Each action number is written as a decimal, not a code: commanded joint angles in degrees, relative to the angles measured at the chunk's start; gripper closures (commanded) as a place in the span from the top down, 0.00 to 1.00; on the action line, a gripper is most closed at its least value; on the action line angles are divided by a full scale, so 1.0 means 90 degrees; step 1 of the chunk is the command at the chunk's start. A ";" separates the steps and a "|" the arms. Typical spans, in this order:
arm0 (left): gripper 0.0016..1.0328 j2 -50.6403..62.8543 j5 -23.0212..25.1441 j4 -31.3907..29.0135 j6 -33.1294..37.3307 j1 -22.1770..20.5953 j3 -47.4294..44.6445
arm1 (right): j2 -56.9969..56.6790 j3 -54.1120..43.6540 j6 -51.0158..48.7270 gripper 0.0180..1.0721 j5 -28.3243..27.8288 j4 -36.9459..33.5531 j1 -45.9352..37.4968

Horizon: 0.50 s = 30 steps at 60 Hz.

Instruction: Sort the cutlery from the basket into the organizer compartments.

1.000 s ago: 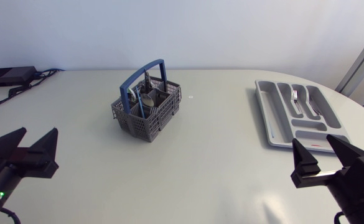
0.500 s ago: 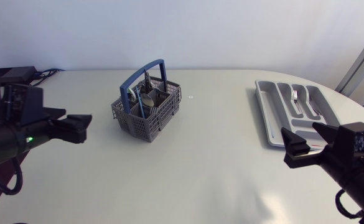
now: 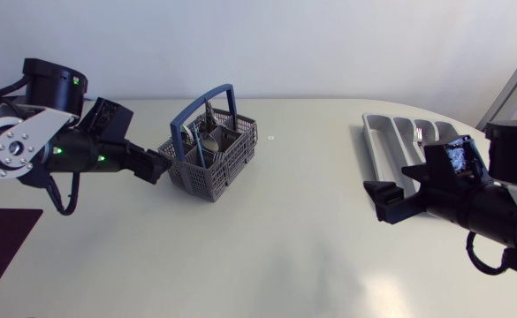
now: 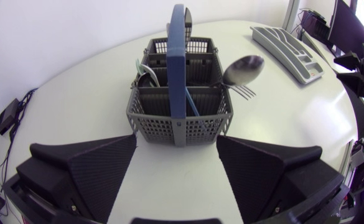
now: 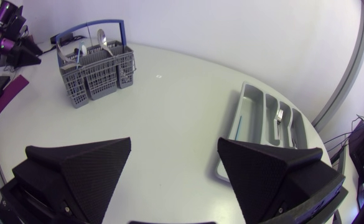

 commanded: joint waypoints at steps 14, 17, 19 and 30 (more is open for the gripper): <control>0.70 0.1141 0.0092 0.0840 0.0055 -0.0166 0.0626 | 0.1006 0.0675 -0.0599 0.95 -0.0386 -0.0354 0.0312; 0.67 0.1239 0.0092 0.0908 0.0075 -0.0176 0.0655 | 0.1104 0.0734 -0.0609 0.95 -0.0386 -0.0354 0.0370; 0.63 0.1356 0.0092 0.1025 0.0095 -0.0176 0.0685 | 0.1260 0.0822 -0.0609 0.95 -0.0386 -0.0345 0.0429; 0.50 0.1776 0.0082 0.1250 0.0104 -0.0186 0.0939 | 0.1749 0.1056 -0.0599 0.95 -0.0405 -0.0266 0.0644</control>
